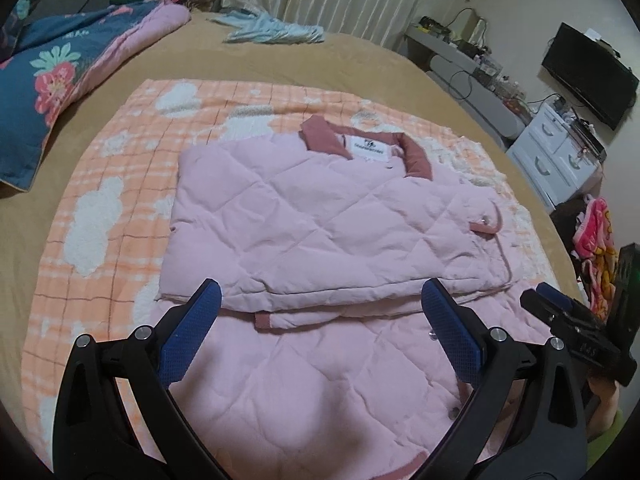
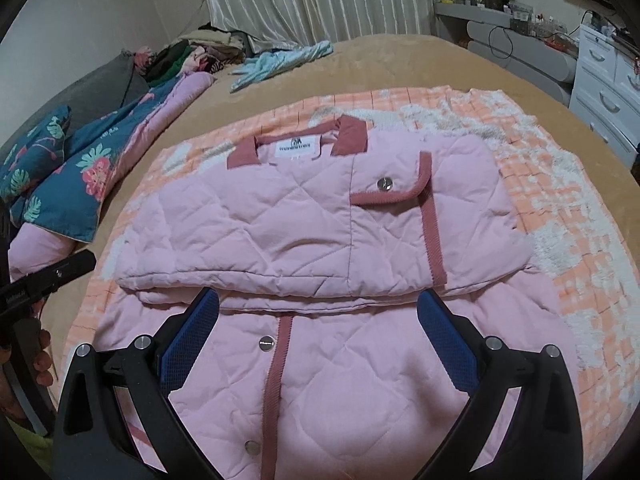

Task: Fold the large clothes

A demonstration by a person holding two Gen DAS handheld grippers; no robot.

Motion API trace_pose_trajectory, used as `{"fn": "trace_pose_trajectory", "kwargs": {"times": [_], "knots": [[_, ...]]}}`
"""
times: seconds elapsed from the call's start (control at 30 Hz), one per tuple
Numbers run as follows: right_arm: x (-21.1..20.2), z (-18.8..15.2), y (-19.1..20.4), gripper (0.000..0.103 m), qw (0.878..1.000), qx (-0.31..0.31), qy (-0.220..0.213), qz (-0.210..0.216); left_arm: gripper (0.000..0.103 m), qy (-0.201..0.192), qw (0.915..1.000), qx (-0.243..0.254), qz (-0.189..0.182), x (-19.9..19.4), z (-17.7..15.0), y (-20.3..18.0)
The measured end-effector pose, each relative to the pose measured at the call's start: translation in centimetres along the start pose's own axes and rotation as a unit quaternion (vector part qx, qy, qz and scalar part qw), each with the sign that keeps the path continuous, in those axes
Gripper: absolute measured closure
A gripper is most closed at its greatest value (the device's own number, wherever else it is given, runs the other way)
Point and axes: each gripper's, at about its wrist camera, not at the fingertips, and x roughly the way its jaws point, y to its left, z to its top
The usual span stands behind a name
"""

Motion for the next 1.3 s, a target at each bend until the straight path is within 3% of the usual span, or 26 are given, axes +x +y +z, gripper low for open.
{"fn": "trace_pose_trajectory", "kwargs": {"times": [0.4,1.3], "knots": [[-5.3,0.9,0.0,0.004,0.999,-0.002,-0.041,-0.003,0.009,-0.05,0.9987,0.012,-0.001,-5.8,0.1,-2.1],[-16.0,0.1,-0.2,0.004,0.993,-0.004,-0.117,0.002,0.009,-0.084,0.9962,0.023,-0.005,-12.9,-2.4,-5.7]]}}
